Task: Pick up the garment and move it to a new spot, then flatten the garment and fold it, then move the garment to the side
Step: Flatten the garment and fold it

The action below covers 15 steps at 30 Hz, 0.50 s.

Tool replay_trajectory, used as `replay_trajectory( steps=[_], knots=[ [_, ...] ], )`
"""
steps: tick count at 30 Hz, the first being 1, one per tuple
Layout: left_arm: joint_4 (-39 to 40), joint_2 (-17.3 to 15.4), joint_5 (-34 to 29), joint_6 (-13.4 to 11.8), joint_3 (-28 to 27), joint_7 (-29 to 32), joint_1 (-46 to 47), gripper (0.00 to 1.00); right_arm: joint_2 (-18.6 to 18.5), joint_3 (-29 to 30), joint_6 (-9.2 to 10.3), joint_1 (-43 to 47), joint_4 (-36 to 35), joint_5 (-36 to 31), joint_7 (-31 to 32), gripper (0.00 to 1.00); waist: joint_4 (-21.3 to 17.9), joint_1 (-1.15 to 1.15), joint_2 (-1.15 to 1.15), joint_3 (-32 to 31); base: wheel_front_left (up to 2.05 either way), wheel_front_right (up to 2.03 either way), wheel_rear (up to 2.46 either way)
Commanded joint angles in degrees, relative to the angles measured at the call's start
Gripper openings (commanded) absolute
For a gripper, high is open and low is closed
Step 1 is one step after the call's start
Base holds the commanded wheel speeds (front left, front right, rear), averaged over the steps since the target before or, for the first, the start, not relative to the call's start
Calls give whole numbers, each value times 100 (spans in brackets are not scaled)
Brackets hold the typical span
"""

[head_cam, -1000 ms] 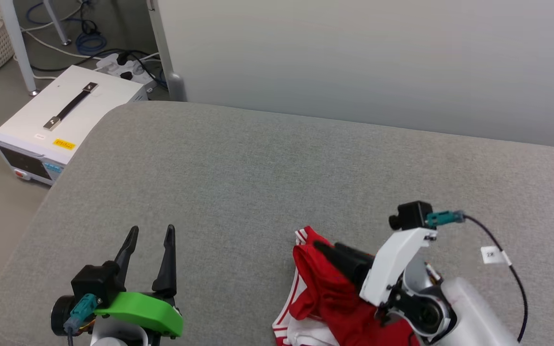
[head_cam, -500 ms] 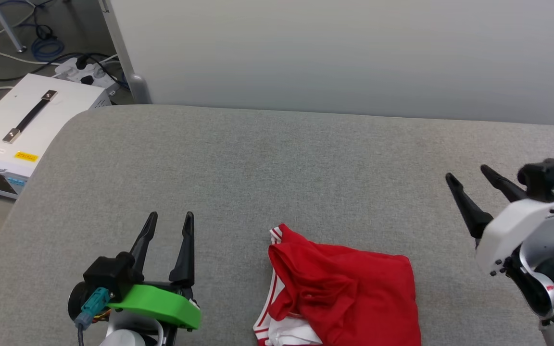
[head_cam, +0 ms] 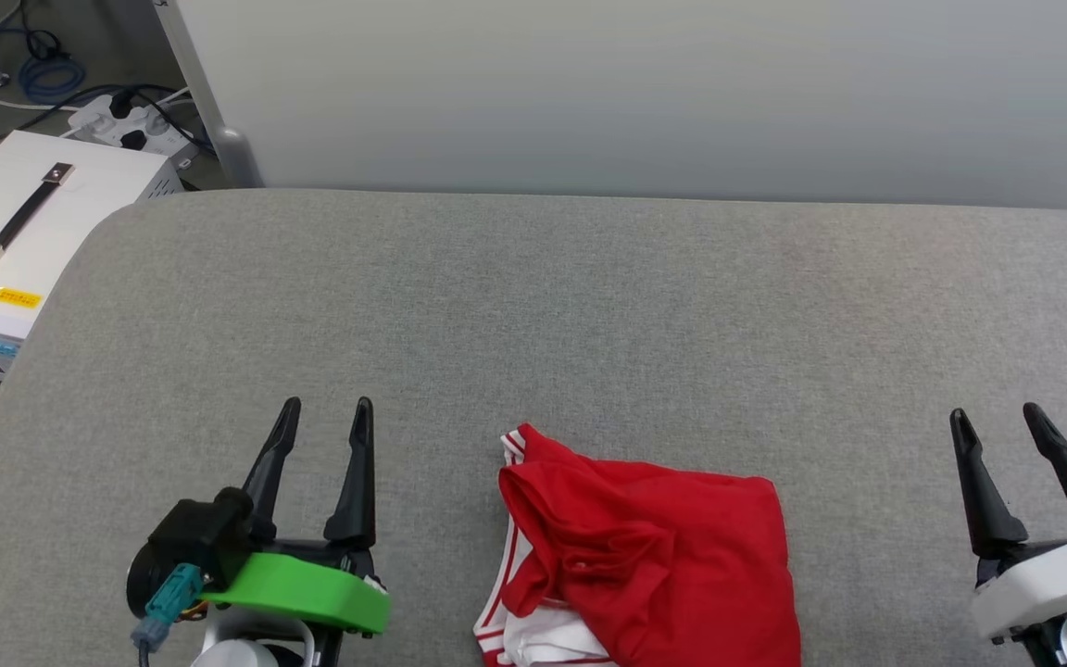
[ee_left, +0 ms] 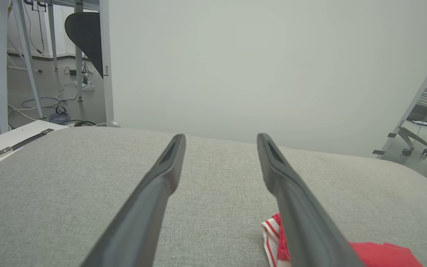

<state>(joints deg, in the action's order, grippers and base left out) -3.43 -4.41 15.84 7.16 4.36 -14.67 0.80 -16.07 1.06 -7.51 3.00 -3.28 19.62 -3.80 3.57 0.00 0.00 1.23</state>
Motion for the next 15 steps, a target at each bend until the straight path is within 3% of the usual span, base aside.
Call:
replay_trajectory(
  steps=[1, 15],
  knots=[
    [82, 42, -78, 32, -56, -33, -126, 100, 86, 2, 2, 78, -31, -53, -110, 100, -20, 0, 0, 10, 0, 0, 0],
    [73, 100, -245, 33, 73, -33, -244, 100, 302, -105, 2, 131, 174, -162, -329, 100, 53, 0, 0, -3, 0, 0, 0]
  ],
)
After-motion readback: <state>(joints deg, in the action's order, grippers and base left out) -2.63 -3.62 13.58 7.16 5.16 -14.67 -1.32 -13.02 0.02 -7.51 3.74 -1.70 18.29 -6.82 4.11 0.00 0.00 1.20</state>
